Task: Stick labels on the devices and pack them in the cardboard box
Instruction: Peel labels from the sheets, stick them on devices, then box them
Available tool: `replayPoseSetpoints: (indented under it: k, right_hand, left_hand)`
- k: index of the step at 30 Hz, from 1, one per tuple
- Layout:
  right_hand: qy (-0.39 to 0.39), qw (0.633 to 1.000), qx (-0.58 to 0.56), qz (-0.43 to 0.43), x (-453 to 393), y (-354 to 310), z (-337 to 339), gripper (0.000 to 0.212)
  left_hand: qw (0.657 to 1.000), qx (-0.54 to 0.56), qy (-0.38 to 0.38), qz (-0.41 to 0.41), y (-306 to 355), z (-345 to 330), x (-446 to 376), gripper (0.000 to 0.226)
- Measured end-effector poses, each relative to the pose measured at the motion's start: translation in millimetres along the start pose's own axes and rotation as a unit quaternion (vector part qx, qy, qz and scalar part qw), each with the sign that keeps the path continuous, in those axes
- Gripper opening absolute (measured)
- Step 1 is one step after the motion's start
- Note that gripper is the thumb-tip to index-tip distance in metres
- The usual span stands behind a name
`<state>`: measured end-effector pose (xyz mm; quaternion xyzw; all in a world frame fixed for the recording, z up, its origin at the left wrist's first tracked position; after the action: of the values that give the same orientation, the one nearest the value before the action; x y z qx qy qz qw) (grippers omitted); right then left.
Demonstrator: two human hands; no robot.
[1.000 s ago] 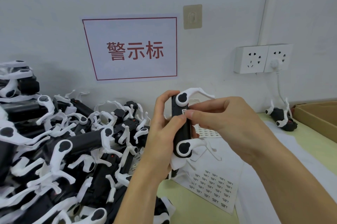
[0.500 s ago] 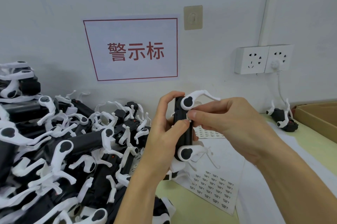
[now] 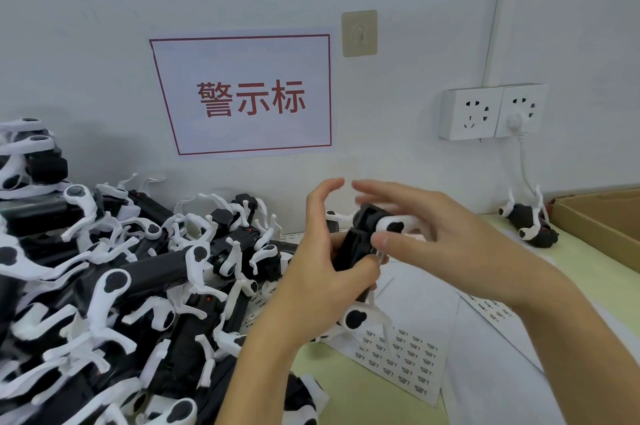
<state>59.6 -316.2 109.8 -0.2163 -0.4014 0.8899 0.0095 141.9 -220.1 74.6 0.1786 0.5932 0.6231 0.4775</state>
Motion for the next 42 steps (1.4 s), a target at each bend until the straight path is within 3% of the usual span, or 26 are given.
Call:
replayPoseSetpoints:
  k: [4,7,12,17,19,22,24,31,35,38,42]
  right_hand:
    - [-0.001,1.000,-0.021,-0.010,-1,6,1,0.033]
    - [0.007,0.998,-0.068,-0.017,-1,10,0,0.028]
    - [0.040,0.995,-0.080,-0.033,-3,17,3,0.035]
    - [0.043,0.987,-0.141,-0.061,-1,25,3,0.042]
    - [0.056,0.981,-0.172,-0.068,-1,29,6,0.042]
    - [0.090,0.964,-0.236,-0.086,2,38,15,0.042]
    - [0.103,0.957,-0.257,-0.090,2,41,18,0.038]
    - [0.144,0.943,-0.284,-0.099,4,46,25,0.047]
    - [0.132,0.935,-0.320,-0.072,1,41,26,0.031]
    - [0.106,0.963,-0.242,-0.044,6,36,33,0.024]
    - [0.026,0.994,-0.099,-0.031,16,25,36,0.045]
  left_hand:
    - [0.999,-0.025,-0.035,0.019,-3,-5,0,0.068]
    - [0.998,-0.058,-0.026,0.028,-1,-6,-2,0.049]
    - [0.994,-0.111,0.011,0.012,3,0,-7,0.037]
    - [0.992,-0.122,0.002,0.008,3,-2,-6,0.037]
    - [0.993,-0.110,0.030,0.021,-1,7,-6,0.039]
    - [0.993,-0.073,0.091,0.031,-7,24,-8,0.026]
    - [0.993,-0.038,0.108,0.036,-9,28,-8,0.032]
    - [0.983,0.121,0.099,0.091,-26,18,-9,0.057]
    - [0.965,0.228,0.088,0.094,-28,15,-11,0.048]
    - [0.968,0.223,0.106,0.047,-21,20,-10,0.042]
    - [0.983,0.145,0.112,-0.003,-8,18,-7,0.039]
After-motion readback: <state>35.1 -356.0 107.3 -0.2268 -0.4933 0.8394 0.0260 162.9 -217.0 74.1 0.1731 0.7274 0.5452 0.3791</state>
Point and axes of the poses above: each hand's wrist, its own x-axis away from the middle knuckle, its own z-axis out of the back of the hand, y = z × x, the point moved 8 cm from there along -x, towards the middle knuckle, and after that the axes turned 3 degrees about z, right-handed, at the moved point
